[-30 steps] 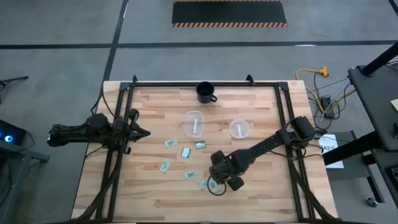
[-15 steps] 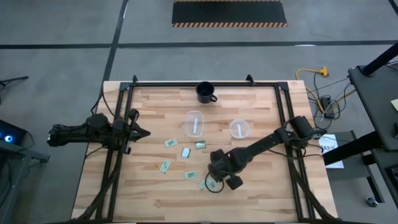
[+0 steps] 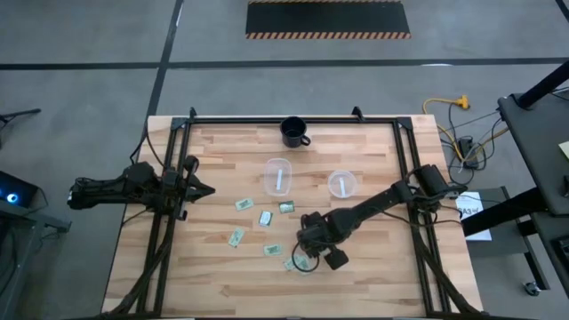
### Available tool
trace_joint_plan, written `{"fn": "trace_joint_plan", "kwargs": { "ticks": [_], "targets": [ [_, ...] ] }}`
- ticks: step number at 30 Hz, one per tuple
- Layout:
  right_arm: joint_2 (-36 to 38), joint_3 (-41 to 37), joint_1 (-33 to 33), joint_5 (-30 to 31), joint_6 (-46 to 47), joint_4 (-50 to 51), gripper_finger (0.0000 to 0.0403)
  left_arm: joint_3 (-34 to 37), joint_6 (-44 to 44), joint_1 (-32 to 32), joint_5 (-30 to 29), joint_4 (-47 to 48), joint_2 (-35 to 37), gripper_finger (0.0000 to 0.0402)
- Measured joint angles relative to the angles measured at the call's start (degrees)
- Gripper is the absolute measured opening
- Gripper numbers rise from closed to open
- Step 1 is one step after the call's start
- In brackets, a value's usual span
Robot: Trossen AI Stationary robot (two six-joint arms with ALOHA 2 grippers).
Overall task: Pick and place items into bin
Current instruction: Put the white stevia packet into the right transparent bin
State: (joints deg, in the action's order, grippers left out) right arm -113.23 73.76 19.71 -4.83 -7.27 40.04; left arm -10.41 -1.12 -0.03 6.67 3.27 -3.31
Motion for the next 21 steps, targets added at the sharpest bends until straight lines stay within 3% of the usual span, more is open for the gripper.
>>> {"fn": "trace_joint_plan", "kwargs": {
  "ticks": [21],
  "targets": [
    [0.0,0.1,0.7,0.3,-0.7,0.2,0.0330,0.0,0.0,0.0,0.0,0.0,0.0,0.0000]
  ]
}}
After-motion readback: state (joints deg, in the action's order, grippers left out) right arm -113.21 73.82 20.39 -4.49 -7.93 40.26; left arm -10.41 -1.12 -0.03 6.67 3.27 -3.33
